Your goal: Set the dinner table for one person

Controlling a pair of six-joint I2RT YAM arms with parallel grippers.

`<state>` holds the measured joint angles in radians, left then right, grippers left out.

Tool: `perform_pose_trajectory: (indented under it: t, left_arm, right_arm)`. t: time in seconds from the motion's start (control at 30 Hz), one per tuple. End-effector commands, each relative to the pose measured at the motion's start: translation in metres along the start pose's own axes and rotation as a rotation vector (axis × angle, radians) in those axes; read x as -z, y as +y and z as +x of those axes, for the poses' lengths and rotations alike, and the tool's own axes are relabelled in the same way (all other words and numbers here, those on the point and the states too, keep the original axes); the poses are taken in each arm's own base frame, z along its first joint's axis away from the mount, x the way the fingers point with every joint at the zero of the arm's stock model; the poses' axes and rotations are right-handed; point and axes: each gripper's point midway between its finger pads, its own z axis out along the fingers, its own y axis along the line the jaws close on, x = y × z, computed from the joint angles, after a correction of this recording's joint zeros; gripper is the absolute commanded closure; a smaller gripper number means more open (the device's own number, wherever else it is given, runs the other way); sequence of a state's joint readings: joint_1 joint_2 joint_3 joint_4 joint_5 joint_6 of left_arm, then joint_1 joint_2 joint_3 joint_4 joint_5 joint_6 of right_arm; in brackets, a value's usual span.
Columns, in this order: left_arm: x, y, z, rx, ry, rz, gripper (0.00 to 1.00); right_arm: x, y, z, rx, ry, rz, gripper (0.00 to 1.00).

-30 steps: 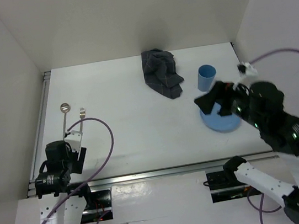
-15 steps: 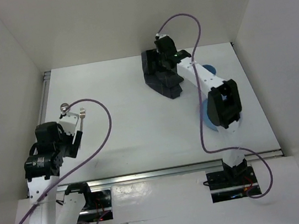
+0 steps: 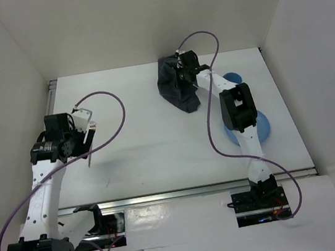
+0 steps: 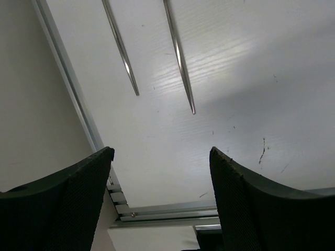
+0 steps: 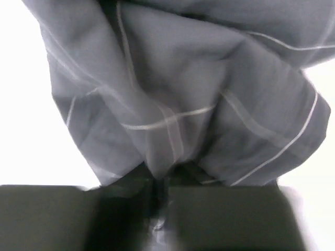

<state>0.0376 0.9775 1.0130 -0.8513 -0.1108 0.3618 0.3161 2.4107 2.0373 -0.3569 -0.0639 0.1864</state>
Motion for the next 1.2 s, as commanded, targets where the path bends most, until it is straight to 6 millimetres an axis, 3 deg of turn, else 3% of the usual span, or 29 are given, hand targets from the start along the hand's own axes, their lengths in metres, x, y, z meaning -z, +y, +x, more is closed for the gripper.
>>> perform_pose_trajectory:
  t: [0.0,0.1,0.13,0.17,0.2,0.23,0.27,0.3,0.33,0.37,0.4,0.43,0.47,0.5,0.53,0.57,0.6,0.63,0.77,0.83,0.87,0.9,0.93,0.97,1.0,1.03,1.07,1.1,1.17]
  left_arm:
    - [-0.003,0.003,-0.03,0.041,-0.08,0.023,0.19]
    - [-0.007,-0.008,-0.036,0.038,-0.093,0.092,0.19]
    - [-0.008,-0.014,-0.038,0.038,-0.094,0.131,0.19]
    - [-0.007,-0.027,-0.044,0.036,-0.127,0.206,0.19]
    - [-0.009,-0.033,-0.046,0.026,-0.133,0.246,0.19]
    - [-0.008,-0.039,-0.049,0.025,-0.148,0.278,0.19]
    - [-0.012,-0.049,-0.05,0.028,-0.144,0.339,0.19]
    - [-0.016,-0.052,-0.053,0.038,-0.148,0.357,0.19]
    - [-0.017,-0.056,-0.057,0.046,-0.144,0.38,0.2]
    - [-0.018,-0.061,-0.062,0.035,-0.146,0.403,0.21]
    - [-0.028,-0.067,-0.062,0.04,-0.108,0.428,0.21]
    - [-0.031,-0.07,-0.068,0.04,-0.103,0.44,0.23]
    - [-0.034,-0.078,-0.072,0.025,-0.097,0.451,0.23]
    - [-0.04,-0.081,-0.075,0.044,-0.085,0.444,0.23]
    - [-0.05,-0.087,-0.075,0.039,-0.049,0.454,0.23]
    - [-0.052,-0.09,-0.083,0.024,-0.059,0.462,0.23]
    - [-0.055,-0.099,-0.086,-0.008,-0.045,0.465,0.23]
    - [-0.06,-0.103,-0.093,-0.013,-0.048,0.464,0.23]
    - [-0.095,-0.122,-0.133,-0.018,-0.018,0.478,0.23]
    - [-0.111,-0.132,-0.149,0.013,0.005,0.484,0.23]
    - [-0.113,-0.133,-0.175,0.02,-0.034,0.482,0.23]
    - [-0.141,-0.146,-0.168,0.033,0.036,0.513,0.23]
    - [-0.152,-0.149,-0.174,0.068,0.05,0.513,0.23]
    - [-0.153,-0.153,-0.201,0.078,0.007,0.532,0.23]
    - [-0.158,-0.161,-0.205,0.09,0.024,0.575,0.23]
    - [-0.179,-0.177,-0.2,0.097,0.074,0.607,0.23]
    - [-0.179,-0.177,-0.22,0.097,0.033,0.625,0.23]
    - [-0.182,-0.186,-0.225,0.089,0.026,0.647,0.23]
    - [-0.202,-0.202,-0.22,0.085,0.061,0.66,0.21]
  right_arm:
    - [0.034,0.065,-0.033,0.081,-0.1,-0.28,1.0]
    - [0.068,0.1,-0.02,0.127,-0.046,-0.411,1.0]
    - [0.077,0.108,0.005,0.145,0.008,-0.462,1.0]
    - [0.113,0.123,-0.011,0.21,-0.058,-0.513,1.0]
    - [0.13,0.13,-0.004,0.232,-0.061,-0.549,1.0]
    - [0.139,0.131,0.033,0.224,0.009,-0.58,1.0]
    - [0.172,0.136,0.018,0.235,-0.059,-0.593,1.0]
    - [0.182,0.134,0.026,0.221,-0.058,-0.594,1.0]
    - [0.181,0.123,0.058,0.195,-0.002,-0.571,1.0]
    - [0.193,0.12,0.058,0.198,-0.025,-0.554,1.0]
    - [0.192,0.113,0.068,0.18,-0.007,-0.526,1.0]
    - [0.187,0.105,0.089,0.15,0.051,-0.492,0.97]
    - [0.181,0.091,0.09,0.134,0.055,-0.408,0.89]
    - [0.178,0.077,0.103,0.09,0.106,-0.326,0.65]
    - [0.175,0.066,0.107,0.064,0.12,-0.252,0.5]
    - [0.168,0.033,0.107,0.023,0.118,-0.086,0.37]
    - [0.168,0.017,0.109,-0.023,0.127,-0.013,0.31]
    - [0.171,-0.005,0.108,-0.112,0.142,0.051,0.28]
    - [0.193,-0.034,0.098,-0.24,0.118,0.18,0.27]
    - [0.205,-0.027,0.096,-0.23,0.105,0.166,0.27]
    - [0.207,-0.019,0.107,-0.225,0.122,0.131,0.27]
    - [0.217,-0.008,0.106,-0.228,0.109,0.066,0.27]
    - [0.22,-0.003,0.107,-0.258,0.098,0.041,0.27]
    - [0.222,0.001,0.127,-0.268,0.134,0.03,0.27]
    - [0.226,0.005,0.134,-0.28,0.142,0.026,0.27]
    - [0.234,0.012,0.137,-0.311,0.132,0.014,0.27]
    - [0.237,0.009,0.153,-0.33,0.161,0.027,0.27]
    - [0.24,0.007,0.156,-0.343,0.156,0.038,0.27]
    - [0.251,0.006,0.162,-0.364,0.153,0.051,0.27]
